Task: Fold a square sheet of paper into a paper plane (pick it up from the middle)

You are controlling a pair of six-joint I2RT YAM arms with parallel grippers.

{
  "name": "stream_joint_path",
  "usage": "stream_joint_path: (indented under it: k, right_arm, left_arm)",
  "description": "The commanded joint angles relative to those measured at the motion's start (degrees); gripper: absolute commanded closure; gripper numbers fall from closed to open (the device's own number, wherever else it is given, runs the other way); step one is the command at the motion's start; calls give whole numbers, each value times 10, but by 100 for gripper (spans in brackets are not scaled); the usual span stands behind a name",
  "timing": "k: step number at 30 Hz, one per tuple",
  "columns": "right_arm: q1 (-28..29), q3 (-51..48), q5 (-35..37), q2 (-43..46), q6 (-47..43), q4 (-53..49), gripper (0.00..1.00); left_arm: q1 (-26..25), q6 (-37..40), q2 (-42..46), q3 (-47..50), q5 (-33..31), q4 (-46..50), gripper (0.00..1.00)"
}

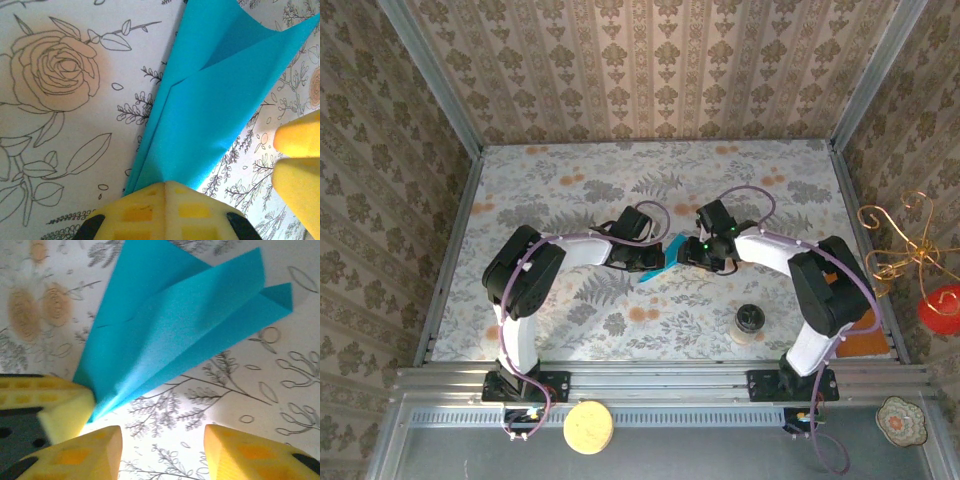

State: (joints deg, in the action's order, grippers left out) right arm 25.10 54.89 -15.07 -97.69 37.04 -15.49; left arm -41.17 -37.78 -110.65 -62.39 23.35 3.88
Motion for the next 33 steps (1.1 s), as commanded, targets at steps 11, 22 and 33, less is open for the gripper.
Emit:
stream_joint_path:
  k: [11,22,33]
  right_arm:
    - [14,31,-61,-48,27,91,77]
    - [13,49,-50,-88,20,83,81]
    - [11,73,-19,-124,13,43,82]
  left_arm:
    - [7,-13,-16,5,-18,35,96]
    - [9,-20,-11,10,-18,32,96]
    - [11,-25,-1,21,-16,27,96]
